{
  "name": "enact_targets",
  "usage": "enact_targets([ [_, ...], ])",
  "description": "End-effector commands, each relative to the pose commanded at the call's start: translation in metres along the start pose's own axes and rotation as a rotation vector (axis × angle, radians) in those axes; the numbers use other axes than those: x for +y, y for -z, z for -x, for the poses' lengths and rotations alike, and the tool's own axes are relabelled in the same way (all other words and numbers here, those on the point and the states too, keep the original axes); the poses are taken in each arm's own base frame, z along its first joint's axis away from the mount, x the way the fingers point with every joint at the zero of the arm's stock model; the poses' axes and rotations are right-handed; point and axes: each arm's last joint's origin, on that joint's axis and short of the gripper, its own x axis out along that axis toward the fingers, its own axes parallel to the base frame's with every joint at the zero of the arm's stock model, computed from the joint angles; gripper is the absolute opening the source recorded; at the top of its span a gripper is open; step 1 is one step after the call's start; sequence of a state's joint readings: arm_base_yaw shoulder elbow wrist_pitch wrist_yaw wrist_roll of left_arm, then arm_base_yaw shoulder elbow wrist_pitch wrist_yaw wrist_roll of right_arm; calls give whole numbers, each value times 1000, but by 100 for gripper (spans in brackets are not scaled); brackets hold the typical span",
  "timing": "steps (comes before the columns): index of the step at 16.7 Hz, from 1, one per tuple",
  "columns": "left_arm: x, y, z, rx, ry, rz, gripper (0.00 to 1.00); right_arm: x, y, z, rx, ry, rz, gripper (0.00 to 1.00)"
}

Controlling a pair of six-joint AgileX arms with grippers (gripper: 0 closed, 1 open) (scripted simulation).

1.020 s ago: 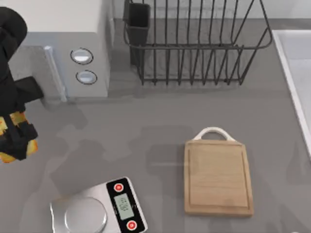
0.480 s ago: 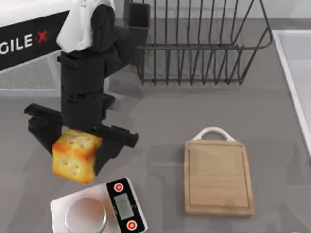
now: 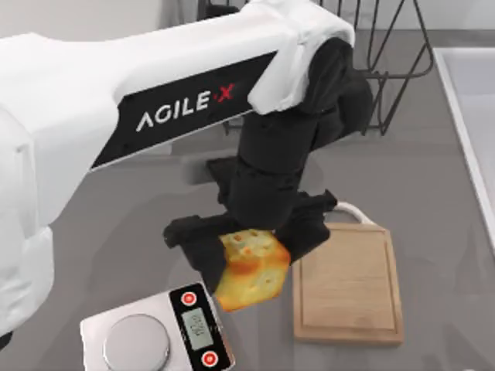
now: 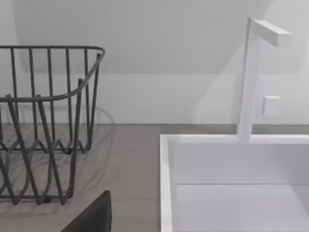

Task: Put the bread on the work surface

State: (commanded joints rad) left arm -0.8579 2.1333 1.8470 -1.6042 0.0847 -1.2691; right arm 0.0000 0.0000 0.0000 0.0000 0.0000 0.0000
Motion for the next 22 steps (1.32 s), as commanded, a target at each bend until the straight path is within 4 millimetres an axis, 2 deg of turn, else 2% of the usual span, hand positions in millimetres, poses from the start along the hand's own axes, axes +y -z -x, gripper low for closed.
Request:
enact_targets([
  [5, -48, 27, 6, -29, 124, 462, 0, 0, 0, 0, 0, 0, 0, 100],
  [11, -91, 25, 1, -10, 271, 901, 0, 0, 0, 0, 0, 0, 0, 100],
  [16, -105, 8, -4, 3, 340, 1076, 0, 0, 0, 0, 0, 0, 0, 100],
  [22, -106, 6, -4, 4, 345, 1090, 0, 0, 0, 0, 0, 0, 0, 100],
])
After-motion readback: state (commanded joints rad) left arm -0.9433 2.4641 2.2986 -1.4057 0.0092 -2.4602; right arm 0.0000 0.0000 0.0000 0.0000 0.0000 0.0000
